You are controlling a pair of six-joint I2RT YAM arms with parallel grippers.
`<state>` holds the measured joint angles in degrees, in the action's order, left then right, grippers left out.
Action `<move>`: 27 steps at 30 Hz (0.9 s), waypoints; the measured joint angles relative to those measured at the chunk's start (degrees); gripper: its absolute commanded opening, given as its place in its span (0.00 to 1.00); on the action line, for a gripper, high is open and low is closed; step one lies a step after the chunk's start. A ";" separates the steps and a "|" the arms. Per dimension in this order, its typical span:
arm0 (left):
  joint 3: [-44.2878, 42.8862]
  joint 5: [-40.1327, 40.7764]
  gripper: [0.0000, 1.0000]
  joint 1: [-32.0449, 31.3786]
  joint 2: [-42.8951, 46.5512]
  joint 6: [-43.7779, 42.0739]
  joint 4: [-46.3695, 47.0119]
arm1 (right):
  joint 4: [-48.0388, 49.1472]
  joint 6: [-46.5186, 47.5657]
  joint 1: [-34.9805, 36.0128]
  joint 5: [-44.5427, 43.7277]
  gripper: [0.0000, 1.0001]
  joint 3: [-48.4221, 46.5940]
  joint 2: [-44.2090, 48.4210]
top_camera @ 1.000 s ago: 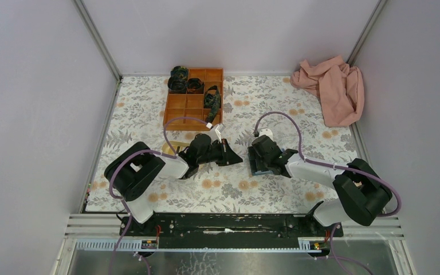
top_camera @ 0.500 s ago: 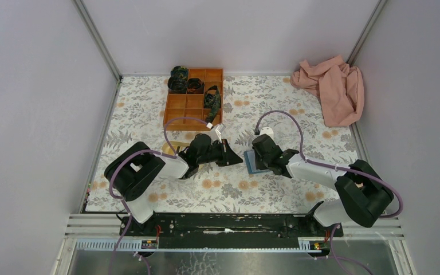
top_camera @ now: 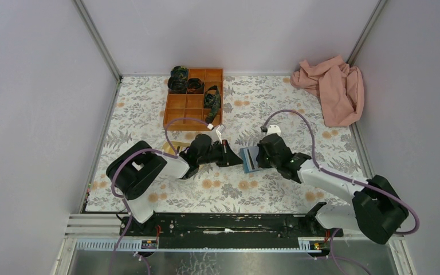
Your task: Take the credit cards out of the card holder
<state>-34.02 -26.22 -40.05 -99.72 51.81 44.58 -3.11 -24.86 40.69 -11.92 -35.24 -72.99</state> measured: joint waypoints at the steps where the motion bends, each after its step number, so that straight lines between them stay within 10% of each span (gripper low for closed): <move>1: -0.04 -0.20 0.08 0.00 -0.09 0.02 0.04 | 0.52 -0.37 -0.57 0.98 0.00 0.61 1.09; 27: -0.17 -2.43 0.09 0.00 -0.28 0.79 1.81 | 15.78 -12.11 -9.86 26.67 0.00 8.92 4.17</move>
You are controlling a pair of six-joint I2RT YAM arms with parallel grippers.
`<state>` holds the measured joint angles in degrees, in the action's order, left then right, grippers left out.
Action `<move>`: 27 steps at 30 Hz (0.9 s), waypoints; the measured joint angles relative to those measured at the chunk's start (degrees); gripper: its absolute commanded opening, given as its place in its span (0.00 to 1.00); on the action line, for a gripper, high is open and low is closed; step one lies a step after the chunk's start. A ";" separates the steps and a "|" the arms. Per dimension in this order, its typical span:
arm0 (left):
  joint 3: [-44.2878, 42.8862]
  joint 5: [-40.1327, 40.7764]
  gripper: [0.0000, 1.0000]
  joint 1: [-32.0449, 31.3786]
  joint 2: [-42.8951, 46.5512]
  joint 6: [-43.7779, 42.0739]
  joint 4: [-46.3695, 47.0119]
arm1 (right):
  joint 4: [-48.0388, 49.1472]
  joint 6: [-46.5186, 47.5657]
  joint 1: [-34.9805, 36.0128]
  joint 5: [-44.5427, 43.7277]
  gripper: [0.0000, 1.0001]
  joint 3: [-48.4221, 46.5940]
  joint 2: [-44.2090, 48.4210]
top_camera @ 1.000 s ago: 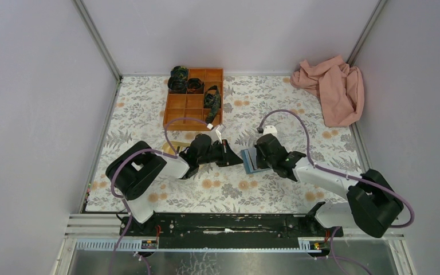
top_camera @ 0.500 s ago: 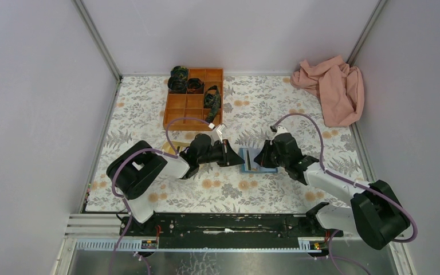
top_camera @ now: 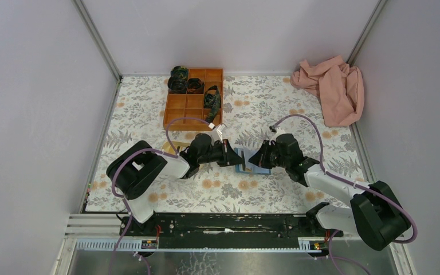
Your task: Take the credit cards out of the card holder
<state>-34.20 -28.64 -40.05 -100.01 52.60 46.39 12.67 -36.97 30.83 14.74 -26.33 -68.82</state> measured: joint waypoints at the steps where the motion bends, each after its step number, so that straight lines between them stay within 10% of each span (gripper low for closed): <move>1: -0.17 0.17 0.09 0.00 0.00 -0.02 -0.24 | 0.13 -0.04 -0.07 0.00 0.00 0.00 0.22; 22: -10.29 9.18 0.06 -4.46 -5.14 -2.82 -14.45 | 1.36 0.07 -0.59 2.99 0.00 0.42 -1.64; 27: -12.44 10.36 0.03 -5.35 -6.88 -3.13 -18.47 | 1.36 0.76 -0.63 2.99 0.43 0.42 -2.95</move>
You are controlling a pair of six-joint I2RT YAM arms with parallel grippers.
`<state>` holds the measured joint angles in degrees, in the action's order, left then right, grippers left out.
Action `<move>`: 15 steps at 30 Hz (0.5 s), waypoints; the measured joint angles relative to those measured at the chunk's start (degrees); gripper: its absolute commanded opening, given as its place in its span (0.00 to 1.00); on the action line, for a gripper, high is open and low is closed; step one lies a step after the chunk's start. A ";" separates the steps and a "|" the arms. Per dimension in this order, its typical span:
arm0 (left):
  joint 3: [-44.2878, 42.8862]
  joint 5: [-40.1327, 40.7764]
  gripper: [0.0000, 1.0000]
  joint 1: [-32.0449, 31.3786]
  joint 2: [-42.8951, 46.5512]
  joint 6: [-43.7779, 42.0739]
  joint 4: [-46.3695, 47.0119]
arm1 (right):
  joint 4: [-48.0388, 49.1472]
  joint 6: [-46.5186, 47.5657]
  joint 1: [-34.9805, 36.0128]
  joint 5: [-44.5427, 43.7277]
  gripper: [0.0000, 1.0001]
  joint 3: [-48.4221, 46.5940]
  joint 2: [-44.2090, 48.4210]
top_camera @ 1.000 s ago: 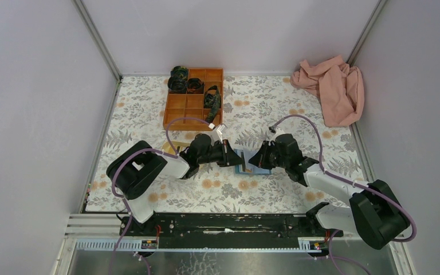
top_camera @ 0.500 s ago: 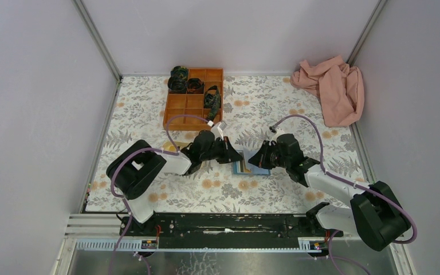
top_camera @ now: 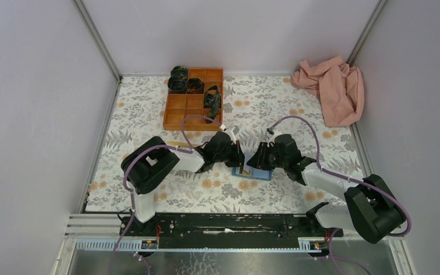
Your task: Take the credit cards out of the card holder
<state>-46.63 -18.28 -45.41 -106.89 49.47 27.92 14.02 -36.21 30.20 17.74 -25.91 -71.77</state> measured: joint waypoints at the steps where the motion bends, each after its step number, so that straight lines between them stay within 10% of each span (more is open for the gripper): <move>1: -0.22 0.42 0.02 0.00 -0.22 -0.11 -0.83 | 0.00 0.17 0.00 0.00 0.51 0.00 -0.28; 10: -1.97 0.92 0.00 0.07 -2.62 -0.11 -2.27 | -2.03 1.90 0.00 -2.19 0.66 0.00 0.44; 15: -2.14 0.92 0.00 0.07 -2.69 -0.11 -2.38 | -6.08 3.13 0.00 -6.71 0.14 0.00 6.27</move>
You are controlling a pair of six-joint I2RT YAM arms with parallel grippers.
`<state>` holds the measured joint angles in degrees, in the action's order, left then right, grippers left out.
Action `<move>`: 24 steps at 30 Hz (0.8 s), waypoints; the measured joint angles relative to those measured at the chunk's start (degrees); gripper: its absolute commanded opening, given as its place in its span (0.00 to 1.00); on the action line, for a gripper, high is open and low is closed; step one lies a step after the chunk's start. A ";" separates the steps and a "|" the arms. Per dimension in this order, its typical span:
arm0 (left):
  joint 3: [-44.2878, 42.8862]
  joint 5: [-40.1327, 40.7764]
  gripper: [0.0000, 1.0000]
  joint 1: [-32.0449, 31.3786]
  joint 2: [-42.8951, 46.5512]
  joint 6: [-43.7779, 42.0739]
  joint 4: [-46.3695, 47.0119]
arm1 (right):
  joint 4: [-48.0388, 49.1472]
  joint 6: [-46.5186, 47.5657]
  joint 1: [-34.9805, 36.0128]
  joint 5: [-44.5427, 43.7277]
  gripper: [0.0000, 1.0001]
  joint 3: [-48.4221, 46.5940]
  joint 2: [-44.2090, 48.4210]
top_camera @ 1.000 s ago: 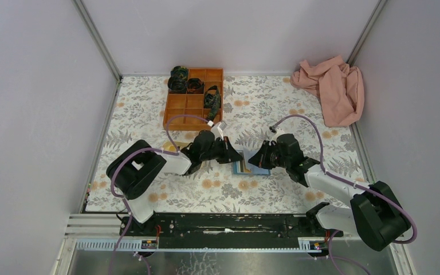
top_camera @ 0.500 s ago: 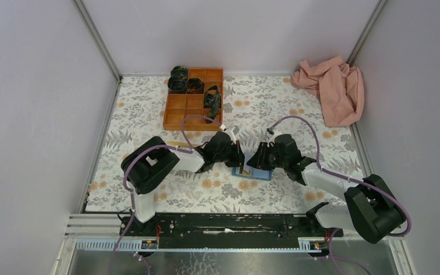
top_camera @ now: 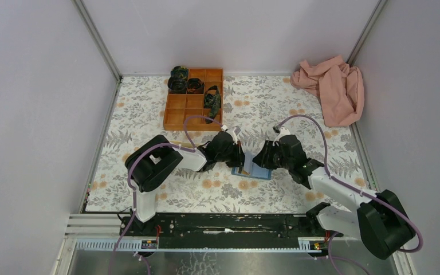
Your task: Take the credit cards out of the card holder
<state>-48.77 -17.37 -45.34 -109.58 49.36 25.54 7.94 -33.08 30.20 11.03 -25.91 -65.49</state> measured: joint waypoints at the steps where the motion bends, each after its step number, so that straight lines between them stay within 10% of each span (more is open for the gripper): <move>1: 0.00 0.00 0.00 0.00 0.00 0.00 -0.02 | -0.28 0.22 0.00 -0.72 0.04 0.00 0.96; 24: -1.03 0.31 0.01 -2.84 0.20 -1.42 -2.05 | 1.64 -1.14 0.24 -0.55 0.00 3.17 -0.85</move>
<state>-49.80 -17.06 -48.18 -109.38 47.94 23.49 9.58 -34.22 30.44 10.48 -22.74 -66.35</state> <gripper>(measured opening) 0.011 0.011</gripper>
